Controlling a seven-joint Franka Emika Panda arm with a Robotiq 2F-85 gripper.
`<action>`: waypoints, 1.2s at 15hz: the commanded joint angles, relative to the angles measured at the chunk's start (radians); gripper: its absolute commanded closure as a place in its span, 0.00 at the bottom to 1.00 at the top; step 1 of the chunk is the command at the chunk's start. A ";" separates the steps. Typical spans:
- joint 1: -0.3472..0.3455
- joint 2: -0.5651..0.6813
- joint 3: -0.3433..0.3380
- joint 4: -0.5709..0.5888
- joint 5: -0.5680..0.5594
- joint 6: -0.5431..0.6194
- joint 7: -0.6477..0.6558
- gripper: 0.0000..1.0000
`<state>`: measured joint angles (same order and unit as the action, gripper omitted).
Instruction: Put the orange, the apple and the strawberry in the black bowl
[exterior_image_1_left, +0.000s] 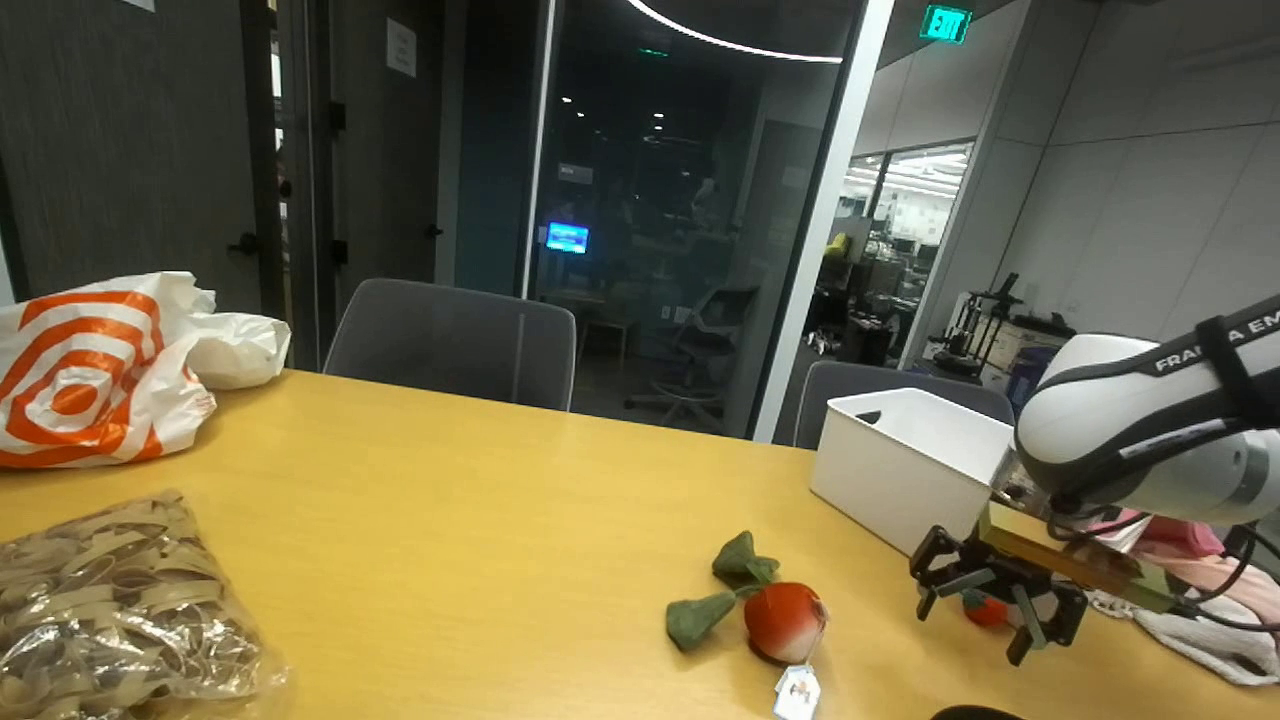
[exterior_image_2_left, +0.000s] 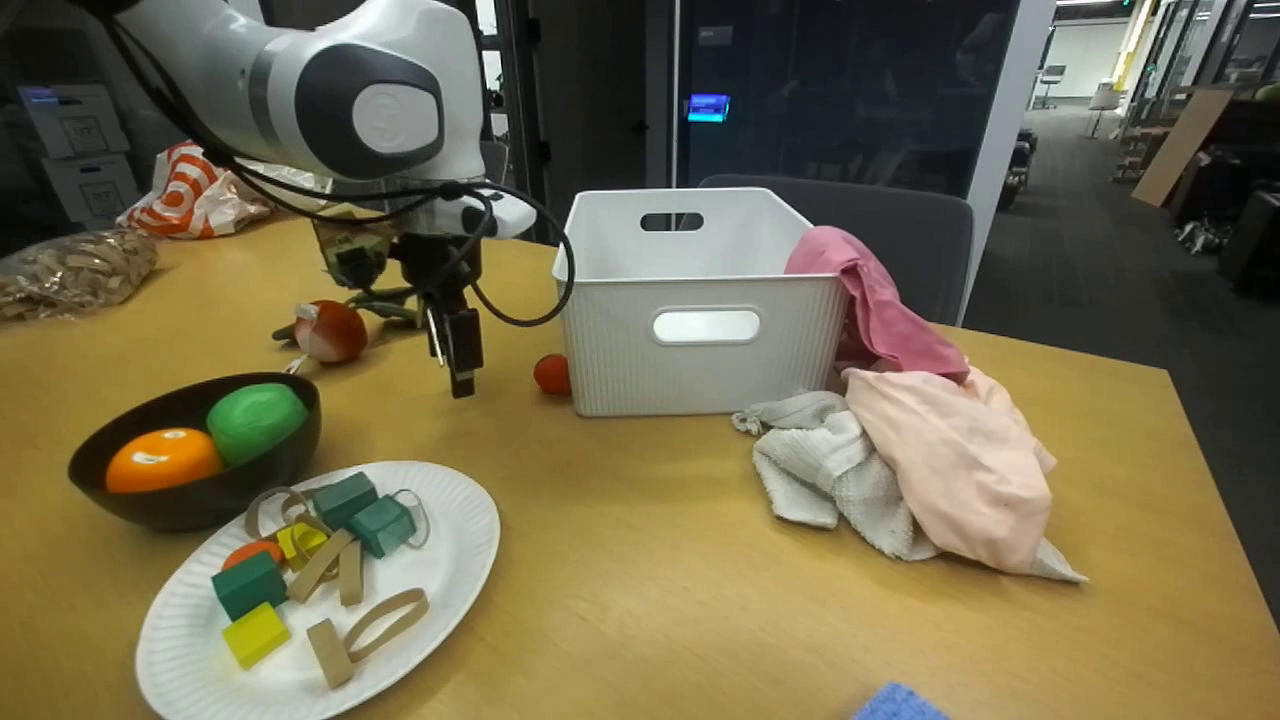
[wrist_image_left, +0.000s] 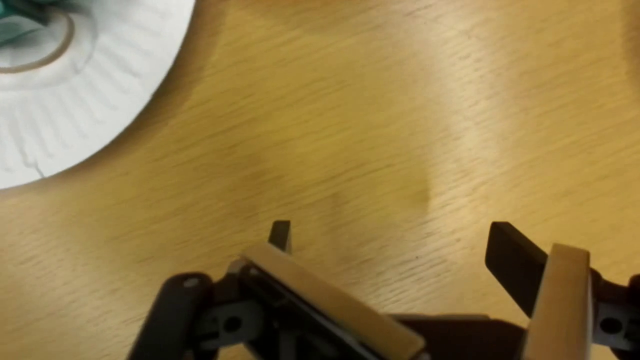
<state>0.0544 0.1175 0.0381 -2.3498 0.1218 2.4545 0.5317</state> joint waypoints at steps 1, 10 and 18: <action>0.025 -0.003 -0.029 -0.006 -0.068 0.092 0.219 0.00; 0.075 0.036 -0.139 0.036 -0.647 0.092 0.897 0.00; 0.112 0.079 -0.116 0.056 -0.824 0.063 1.141 0.00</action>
<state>0.1434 0.1783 -0.0749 -2.3310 -0.6143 2.5557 1.5793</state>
